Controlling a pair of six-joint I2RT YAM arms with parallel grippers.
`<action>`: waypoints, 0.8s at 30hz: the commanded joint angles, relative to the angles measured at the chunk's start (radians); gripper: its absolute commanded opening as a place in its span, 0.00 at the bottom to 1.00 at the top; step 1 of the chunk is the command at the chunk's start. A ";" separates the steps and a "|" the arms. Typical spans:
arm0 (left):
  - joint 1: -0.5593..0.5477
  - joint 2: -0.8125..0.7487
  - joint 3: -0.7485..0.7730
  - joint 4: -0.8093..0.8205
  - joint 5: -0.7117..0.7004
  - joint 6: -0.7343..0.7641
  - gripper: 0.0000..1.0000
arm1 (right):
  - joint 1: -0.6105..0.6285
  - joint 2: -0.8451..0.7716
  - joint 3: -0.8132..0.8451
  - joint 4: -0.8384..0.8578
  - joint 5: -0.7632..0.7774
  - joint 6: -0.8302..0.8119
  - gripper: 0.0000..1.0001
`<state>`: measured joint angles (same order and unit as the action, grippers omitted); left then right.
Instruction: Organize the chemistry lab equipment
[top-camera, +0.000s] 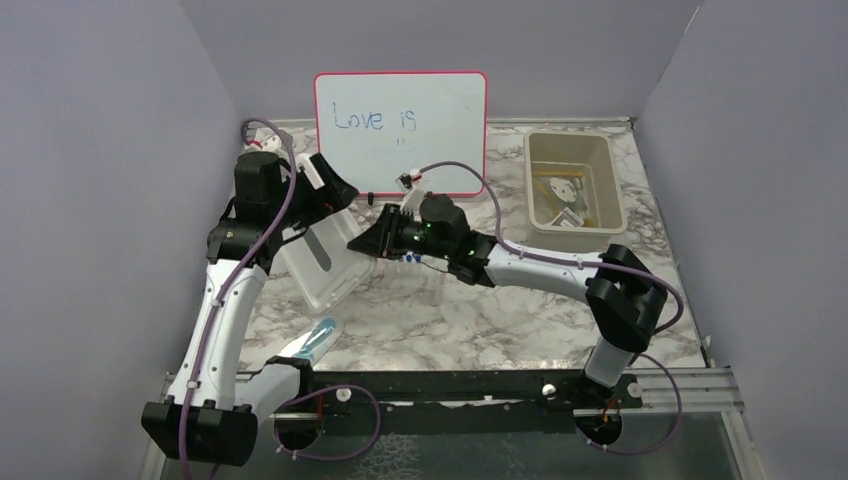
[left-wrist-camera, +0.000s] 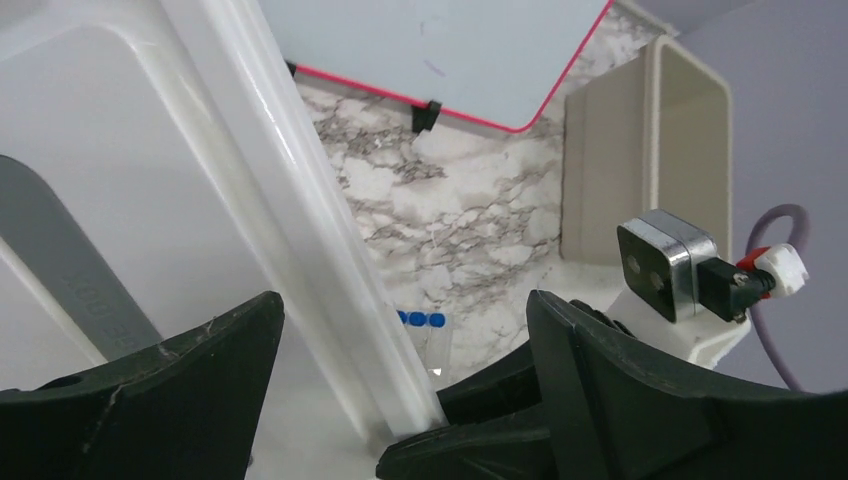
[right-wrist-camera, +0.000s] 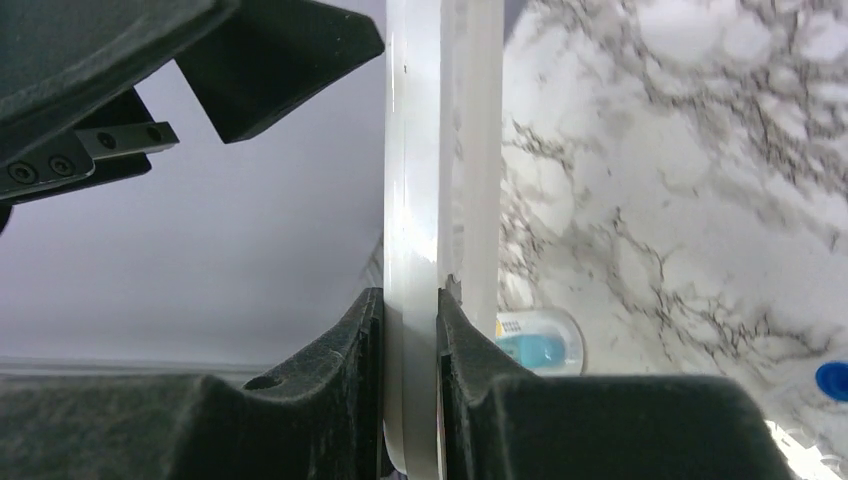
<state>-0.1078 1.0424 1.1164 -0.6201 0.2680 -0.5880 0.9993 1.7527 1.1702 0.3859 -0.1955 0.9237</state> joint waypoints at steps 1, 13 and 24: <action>0.002 -0.035 0.128 -0.038 -0.032 0.050 0.95 | -0.054 -0.081 -0.009 0.136 -0.087 0.005 0.03; 0.001 -0.075 0.258 -0.056 -0.045 0.111 0.99 | -0.284 -0.312 -0.094 0.150 -0.173 0.105 0.01; 0.001 0.020 0.220 0.042 0.157 0.132 0.98 | -0.646 -0.647 -0.155 -0.167 -0.147 0.021 0.01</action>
<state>-0.1078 1.0172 1.3579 -0.6655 0.2852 -0.4473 0.4782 1.1835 1.0134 0.3614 -0.3447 0.9894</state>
